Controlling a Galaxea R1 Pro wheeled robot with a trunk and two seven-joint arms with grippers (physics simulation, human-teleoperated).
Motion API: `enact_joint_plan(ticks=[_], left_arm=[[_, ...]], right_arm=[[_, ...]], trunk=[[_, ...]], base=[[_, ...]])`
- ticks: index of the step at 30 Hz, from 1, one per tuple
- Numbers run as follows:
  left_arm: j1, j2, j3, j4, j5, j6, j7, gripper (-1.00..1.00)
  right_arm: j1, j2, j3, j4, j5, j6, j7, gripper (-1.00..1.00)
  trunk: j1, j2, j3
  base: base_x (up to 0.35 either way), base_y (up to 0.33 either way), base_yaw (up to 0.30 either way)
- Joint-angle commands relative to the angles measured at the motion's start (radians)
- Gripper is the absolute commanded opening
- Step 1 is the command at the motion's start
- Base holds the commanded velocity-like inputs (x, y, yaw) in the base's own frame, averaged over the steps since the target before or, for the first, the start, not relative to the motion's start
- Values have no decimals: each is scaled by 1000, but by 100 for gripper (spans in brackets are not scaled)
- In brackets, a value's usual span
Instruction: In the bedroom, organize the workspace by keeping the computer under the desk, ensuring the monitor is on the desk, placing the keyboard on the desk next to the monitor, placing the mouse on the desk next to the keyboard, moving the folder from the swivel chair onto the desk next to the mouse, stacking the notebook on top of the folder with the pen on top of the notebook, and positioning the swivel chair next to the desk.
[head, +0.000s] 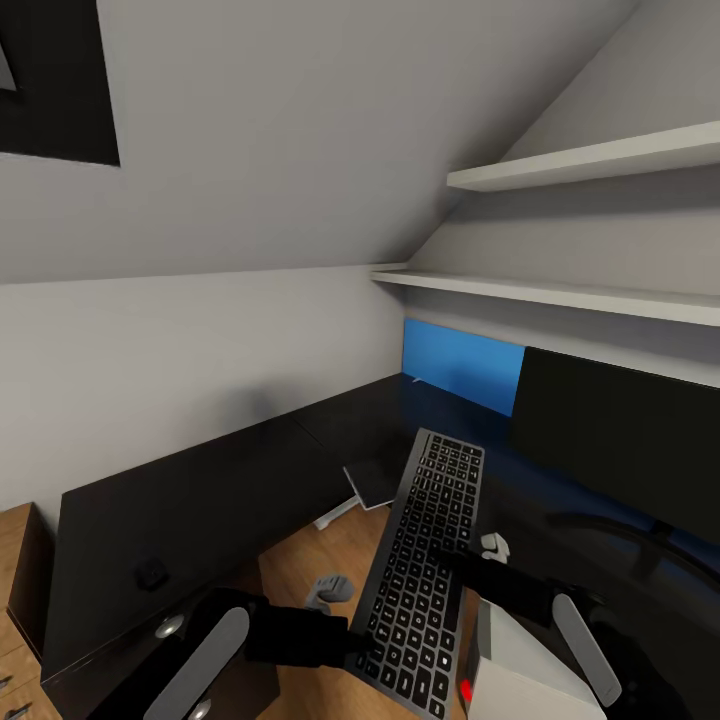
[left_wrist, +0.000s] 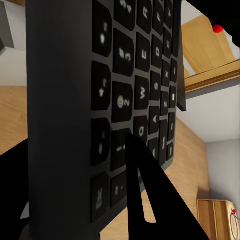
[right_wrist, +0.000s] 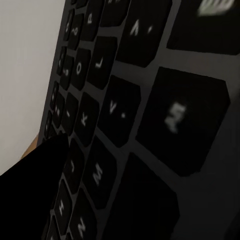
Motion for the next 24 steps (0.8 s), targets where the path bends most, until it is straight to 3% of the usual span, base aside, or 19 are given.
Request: enact_joint_plan(ticks=[1,9,10,19,24], left_arm=[[-1,1,-1,-1,9,3,-7,-100],[-1,1,-1,-1,8,3,-6,-100],[-1,1,0,-1,8,3,-5,100],[-1,3,12,-1,10,3,-6,100],[-1,6,46,-1,10,3,-7,100]], right_arm=[[-1,-1,1,0,-6,6,-1,-100],[-1,-1,0,0,-6,6,-1,-100],[-1,-1,0,0,-6,6,-1,-100],[-1,-1,1,0,-6,6,-1,-100],[-1,-1,1,2,-5,6,-2,-100]], trunk=[[0,-1,-1],[0,-1,-1],[0,-1,-1],[0,-1,-1],[0,-1,-1]], base=[[0,0,0],[0,0,0],[0,0,0],[0,0,0],[0,0,0]])
